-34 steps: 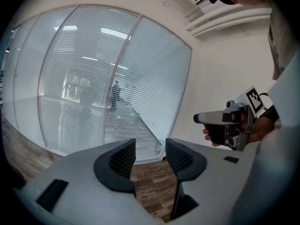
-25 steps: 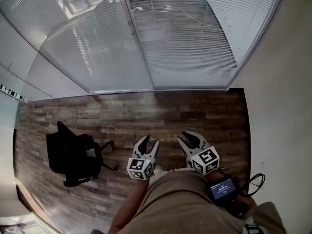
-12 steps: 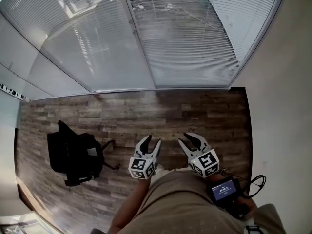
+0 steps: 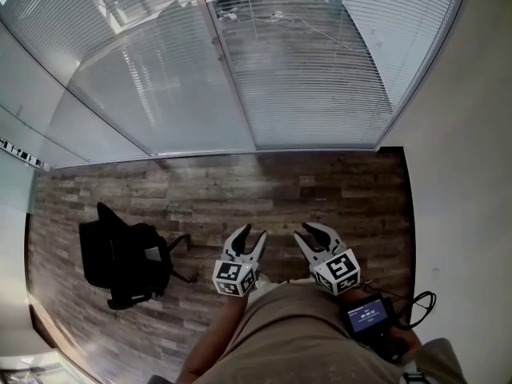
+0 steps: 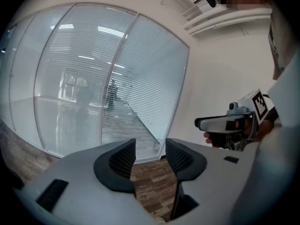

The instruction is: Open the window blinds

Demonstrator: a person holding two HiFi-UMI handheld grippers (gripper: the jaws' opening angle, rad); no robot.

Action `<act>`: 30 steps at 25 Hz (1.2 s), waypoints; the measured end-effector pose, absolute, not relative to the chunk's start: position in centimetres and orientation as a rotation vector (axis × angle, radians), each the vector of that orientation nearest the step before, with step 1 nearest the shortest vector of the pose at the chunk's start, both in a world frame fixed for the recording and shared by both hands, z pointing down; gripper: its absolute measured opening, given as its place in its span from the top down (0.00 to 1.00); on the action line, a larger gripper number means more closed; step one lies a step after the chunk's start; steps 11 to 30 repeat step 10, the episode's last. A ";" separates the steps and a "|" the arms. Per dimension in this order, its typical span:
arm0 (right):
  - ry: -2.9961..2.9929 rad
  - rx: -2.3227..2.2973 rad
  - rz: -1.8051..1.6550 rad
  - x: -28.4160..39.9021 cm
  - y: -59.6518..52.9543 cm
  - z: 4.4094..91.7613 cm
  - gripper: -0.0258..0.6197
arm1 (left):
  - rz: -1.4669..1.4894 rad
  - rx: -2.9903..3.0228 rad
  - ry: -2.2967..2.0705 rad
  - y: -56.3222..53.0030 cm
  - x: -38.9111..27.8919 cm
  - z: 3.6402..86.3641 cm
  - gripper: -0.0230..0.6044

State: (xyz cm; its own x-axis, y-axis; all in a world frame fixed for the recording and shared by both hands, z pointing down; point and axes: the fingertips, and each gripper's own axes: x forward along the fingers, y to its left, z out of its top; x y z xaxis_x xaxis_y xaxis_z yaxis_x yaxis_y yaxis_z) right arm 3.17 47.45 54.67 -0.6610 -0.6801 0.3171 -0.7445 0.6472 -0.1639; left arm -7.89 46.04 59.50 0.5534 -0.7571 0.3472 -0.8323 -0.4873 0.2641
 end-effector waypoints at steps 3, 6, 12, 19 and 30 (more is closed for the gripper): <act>-2.644 1.161 0.414 3.2 47.3 54.6 0.80 | 0.259 2.397 -1.289 45.9 -7.8 59.5 0.63; -2.647 1.163 0.420 3.3 47.4 54.7 0.80 | 0.262 2.400 -1.287 45.9 -7.7 59.5 0.63; -2.645 1.165 0.439 3.5 47.5 54.9 0.80 | 0.262 2.400 -1.285 45.9 -7.5 59.4 0.63; -2.645 1.165 0.439 3.5 47.5 54.9 0.80 | 0.262 2.400 -1.285 45.9 -7.5 59.4 0.63; -2.645 1.165 0.439 3.5 47.5 54.9 0.80 | 0.262 2.400 -1.285 45.9 -7.5 59.4 0.63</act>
